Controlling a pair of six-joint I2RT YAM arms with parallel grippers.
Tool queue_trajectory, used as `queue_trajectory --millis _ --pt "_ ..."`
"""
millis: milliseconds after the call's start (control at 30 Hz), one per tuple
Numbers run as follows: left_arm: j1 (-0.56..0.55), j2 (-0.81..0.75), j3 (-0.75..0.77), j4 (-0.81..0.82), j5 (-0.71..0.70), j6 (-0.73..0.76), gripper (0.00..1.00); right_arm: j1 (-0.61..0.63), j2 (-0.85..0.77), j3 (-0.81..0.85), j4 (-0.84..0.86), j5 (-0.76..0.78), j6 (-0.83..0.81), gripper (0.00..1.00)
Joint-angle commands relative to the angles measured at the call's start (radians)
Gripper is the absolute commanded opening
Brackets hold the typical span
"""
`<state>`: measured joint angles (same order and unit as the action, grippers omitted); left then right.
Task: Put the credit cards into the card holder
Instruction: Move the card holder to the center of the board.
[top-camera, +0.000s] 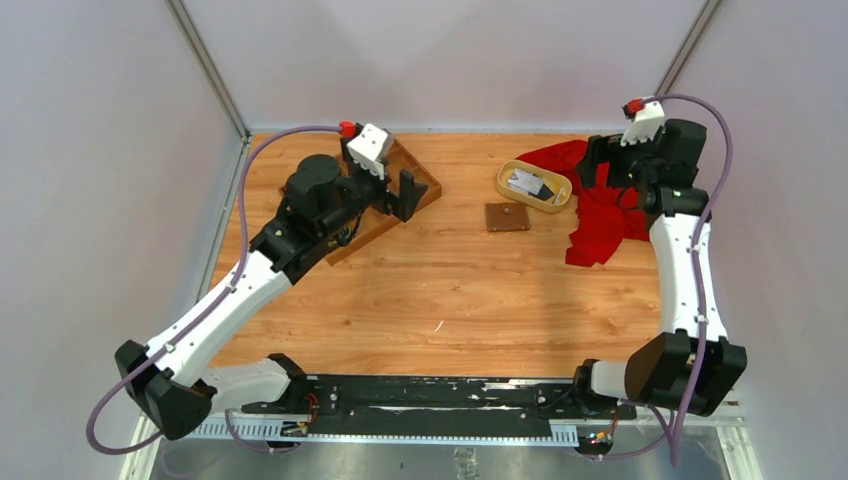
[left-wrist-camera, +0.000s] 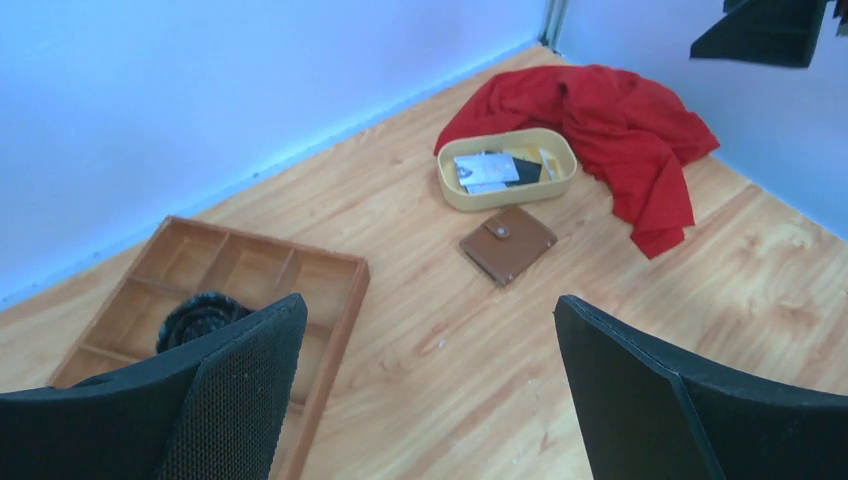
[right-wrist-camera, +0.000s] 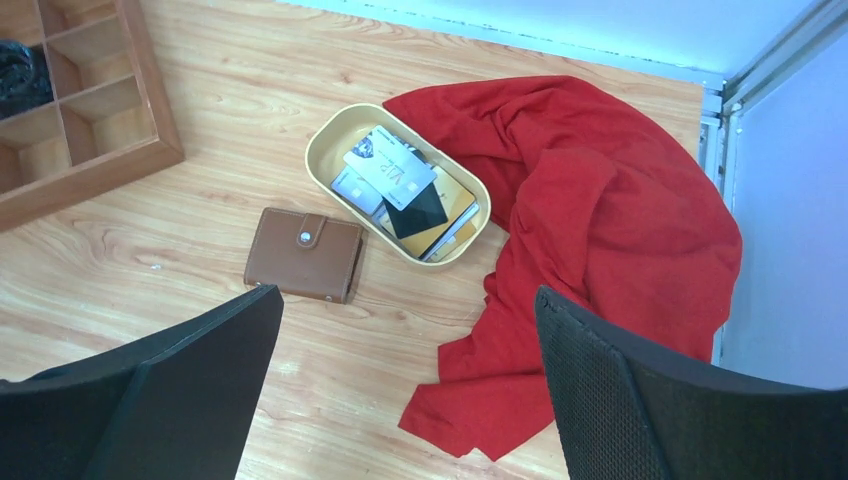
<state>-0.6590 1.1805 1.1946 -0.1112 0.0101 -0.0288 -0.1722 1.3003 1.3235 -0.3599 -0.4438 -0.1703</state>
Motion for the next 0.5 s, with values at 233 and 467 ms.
queue_trajectory --millis 233,467 --pt "0.06 -0.182 -0.144 -0.259 0.107 -0.051 1.0 -0.053 0.02 -0.101 0.054 -0.485 -0.142 1.0" --pt "0.23 -0.289 -0.262 -0.265 0.189 -0.089 1.0 0.177 0.161 -0.056 -0.042 -0.236 -0.296 1.0"
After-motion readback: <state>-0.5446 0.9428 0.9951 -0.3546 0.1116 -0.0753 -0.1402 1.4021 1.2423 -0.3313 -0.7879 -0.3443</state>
